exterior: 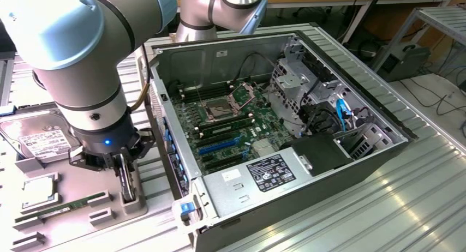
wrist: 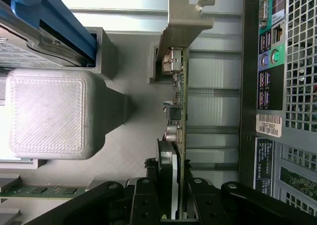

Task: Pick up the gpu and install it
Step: 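Pick up the gpu and move the gpu toward the slot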

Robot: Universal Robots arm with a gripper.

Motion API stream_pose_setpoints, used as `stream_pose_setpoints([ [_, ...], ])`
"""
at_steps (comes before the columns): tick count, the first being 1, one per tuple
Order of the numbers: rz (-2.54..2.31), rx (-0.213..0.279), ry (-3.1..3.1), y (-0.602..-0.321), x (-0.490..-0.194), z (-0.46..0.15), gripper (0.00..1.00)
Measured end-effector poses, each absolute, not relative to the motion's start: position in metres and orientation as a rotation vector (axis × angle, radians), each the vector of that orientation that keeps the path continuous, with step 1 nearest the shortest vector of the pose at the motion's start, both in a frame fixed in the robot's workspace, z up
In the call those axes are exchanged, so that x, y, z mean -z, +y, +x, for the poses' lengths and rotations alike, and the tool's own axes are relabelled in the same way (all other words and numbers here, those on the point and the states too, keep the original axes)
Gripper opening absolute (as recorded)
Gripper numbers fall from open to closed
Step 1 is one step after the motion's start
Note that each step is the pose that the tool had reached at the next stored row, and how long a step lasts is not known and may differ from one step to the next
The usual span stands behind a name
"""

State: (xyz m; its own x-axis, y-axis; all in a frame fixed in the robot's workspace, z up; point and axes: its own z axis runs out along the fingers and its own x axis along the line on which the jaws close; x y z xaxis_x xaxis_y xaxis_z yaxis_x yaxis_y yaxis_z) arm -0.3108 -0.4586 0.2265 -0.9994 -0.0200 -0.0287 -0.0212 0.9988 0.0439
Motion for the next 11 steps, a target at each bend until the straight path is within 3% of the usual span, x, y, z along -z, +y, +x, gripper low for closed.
stream_pose_setpoints([
  [11,-0.032,-0.069,3.112,-0.459,-0.239,-0.311,0.28],
])
